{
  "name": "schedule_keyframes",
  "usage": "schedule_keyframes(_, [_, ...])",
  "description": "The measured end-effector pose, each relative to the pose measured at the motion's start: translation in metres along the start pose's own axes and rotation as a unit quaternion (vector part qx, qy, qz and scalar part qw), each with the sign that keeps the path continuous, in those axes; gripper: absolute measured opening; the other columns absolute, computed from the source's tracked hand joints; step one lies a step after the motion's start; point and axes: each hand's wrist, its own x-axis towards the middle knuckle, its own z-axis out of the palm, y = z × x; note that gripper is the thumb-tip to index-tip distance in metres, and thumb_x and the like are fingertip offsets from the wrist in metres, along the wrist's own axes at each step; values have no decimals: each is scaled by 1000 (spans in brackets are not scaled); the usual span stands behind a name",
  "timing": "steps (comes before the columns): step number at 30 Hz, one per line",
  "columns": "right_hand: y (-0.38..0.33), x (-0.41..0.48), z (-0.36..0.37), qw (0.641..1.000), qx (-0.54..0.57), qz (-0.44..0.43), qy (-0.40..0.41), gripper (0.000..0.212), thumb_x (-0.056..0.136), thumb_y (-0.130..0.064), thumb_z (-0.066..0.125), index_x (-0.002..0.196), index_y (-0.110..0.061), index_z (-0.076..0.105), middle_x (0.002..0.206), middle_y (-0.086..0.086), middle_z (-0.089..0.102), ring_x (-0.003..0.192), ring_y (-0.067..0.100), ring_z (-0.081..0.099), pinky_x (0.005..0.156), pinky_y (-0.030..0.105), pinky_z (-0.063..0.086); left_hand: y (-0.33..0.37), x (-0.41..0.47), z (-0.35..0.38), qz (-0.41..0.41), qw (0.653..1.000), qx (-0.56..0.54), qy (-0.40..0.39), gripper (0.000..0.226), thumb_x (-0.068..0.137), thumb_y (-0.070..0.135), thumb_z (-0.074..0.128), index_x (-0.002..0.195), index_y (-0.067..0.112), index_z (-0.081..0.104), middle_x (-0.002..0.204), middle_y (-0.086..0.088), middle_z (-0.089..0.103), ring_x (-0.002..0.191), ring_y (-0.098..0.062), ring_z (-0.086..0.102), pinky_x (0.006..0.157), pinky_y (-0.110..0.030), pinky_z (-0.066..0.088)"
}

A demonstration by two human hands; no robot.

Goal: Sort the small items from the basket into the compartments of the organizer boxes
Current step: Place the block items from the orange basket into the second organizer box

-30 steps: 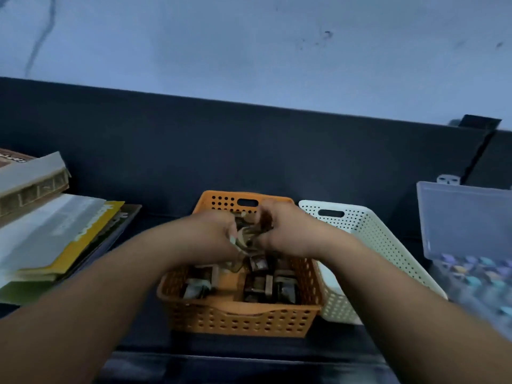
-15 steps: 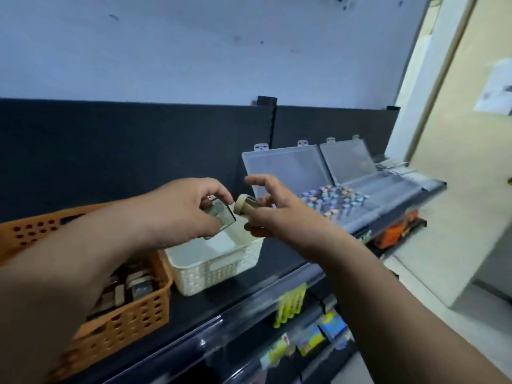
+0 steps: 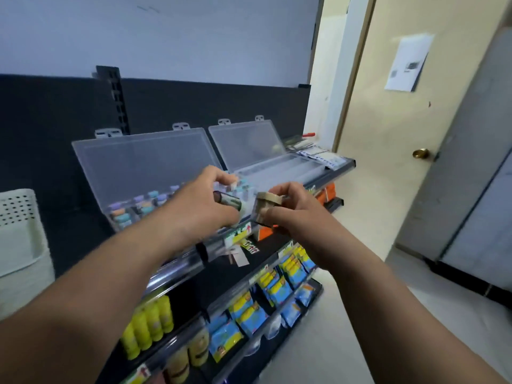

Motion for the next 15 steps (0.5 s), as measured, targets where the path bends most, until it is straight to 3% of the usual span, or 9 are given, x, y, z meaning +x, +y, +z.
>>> schedule_keyframes(5, [24, 25, -76, 999, -15, 12, 25, 39, 63, -20, 73, 97, -21, 52, 102, 24, 62, 80, 28, 61, 75, 43, 49, 34, 50, 64, -19, 999, -41, 28, 24, 81, 13, 66, 101, 24, 63, 85, 5, 61, 68, -8, 53, 55, -20, 39])
schedule_keyframes(8, [33, 47, -109, 999, -27, 3, 33, 52, 70, -13, 74, 112, -32, 51, 106, 12, 60, 90, 27, 65, 83, 42, 53, 45, 83, 85, -30, 998, -40, 33, 22, 81, 15, 67, 100, 23, 59, 88, 2, 63, 73, -15, 59, 58, -25, 42])
schedule_keyframes(12, [46, 87, -138, 998, -51, -5, 26, 57, 79, -3, 72, 125, -30, 53, 97, -1, 59, 77, 14, 61, 69, 29, 50, 45, 134, 100, -34, 998, -18, 40, 23, 80, 20, 66, 97, 24, 51, 92, -3, 62, 76, -21, 60, 70, -37, 51])
schedule_keyframes(15, [56, 125, -152, 997, -77, -20, 19, 55, 78, -9, 75, 125, -30, 56, 101, -5, 62, 80, 8, 65, 74, 23, 52, 42, 175, 103, -30, 999, 7, 28, 35, 79, 22, 62, 110, 31, 50, 96, -4, 59, 65, -21, 59, 59, -33, 48])
